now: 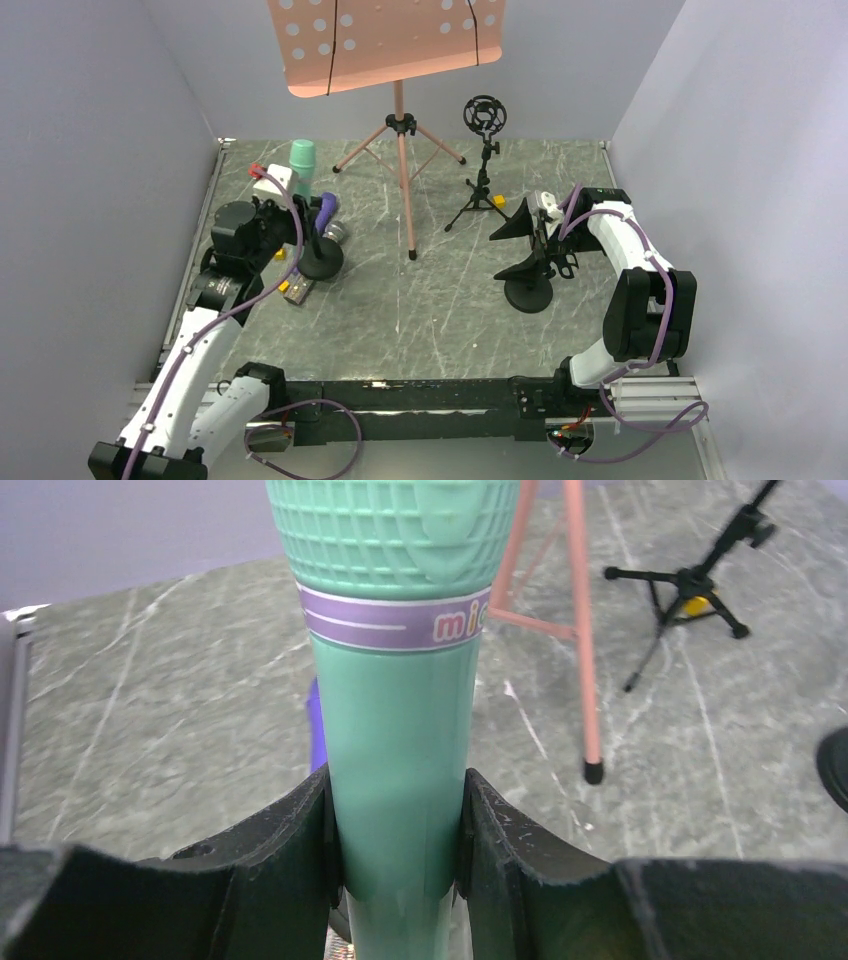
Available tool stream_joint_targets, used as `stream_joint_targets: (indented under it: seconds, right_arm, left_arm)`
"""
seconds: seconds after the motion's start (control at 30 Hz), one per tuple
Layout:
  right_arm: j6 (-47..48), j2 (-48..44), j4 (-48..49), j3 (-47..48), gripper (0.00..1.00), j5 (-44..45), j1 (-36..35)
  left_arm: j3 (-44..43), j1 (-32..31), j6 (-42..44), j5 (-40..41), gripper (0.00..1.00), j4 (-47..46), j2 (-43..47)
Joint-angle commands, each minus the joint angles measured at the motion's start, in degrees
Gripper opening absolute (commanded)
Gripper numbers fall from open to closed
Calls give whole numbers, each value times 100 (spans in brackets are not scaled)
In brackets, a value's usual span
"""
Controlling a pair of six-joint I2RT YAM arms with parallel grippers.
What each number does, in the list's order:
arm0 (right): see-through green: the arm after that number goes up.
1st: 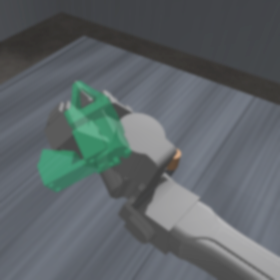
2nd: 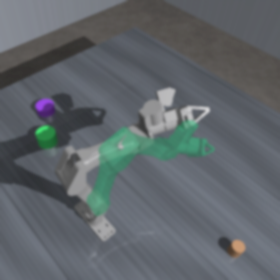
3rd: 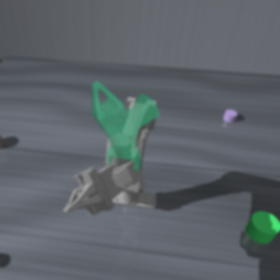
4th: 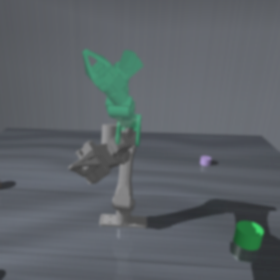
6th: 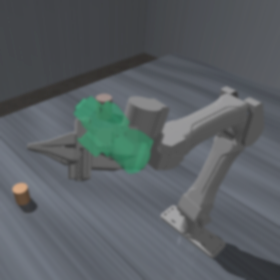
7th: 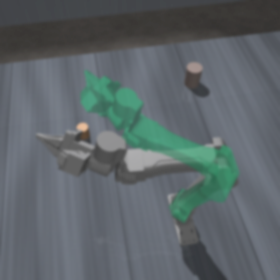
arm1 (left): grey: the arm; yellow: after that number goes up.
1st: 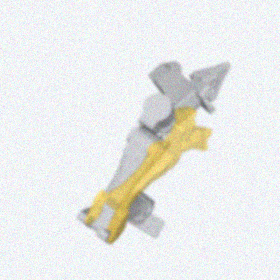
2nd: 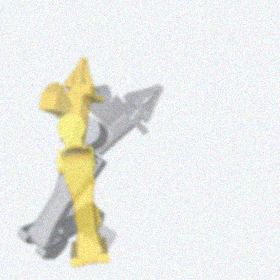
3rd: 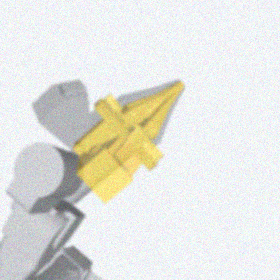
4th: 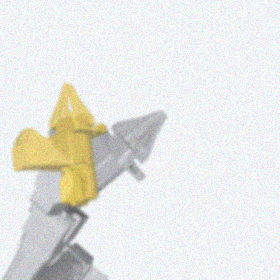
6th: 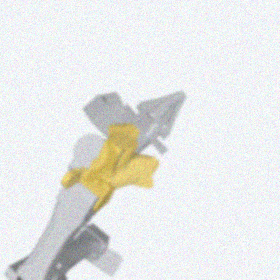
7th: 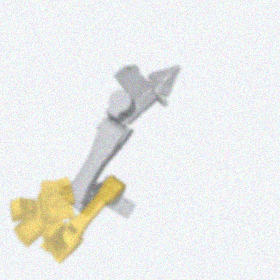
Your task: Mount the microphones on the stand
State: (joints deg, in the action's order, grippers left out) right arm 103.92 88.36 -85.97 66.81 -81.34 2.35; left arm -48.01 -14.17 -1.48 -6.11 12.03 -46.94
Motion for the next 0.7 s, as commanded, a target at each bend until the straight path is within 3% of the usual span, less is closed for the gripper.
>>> stream_joint_targets:
  seconds: [0.0, 0.33, 0.67]
  right_arm:
    - [203, -192, 28, 38, 100, -79, 20]
    - [205, -218, 20, 38, 100, -66, 20]
    - [224, -216, 19, 26, 100, -32, 24]
  left_arm:
    - [-368, 490, -40, 45, 3, -620, 132]
    - [-916, 1692, -359, -53, 3, -1254, -889]
    - [-1648, 2369, -326, 234, 3, -2071, -2374]
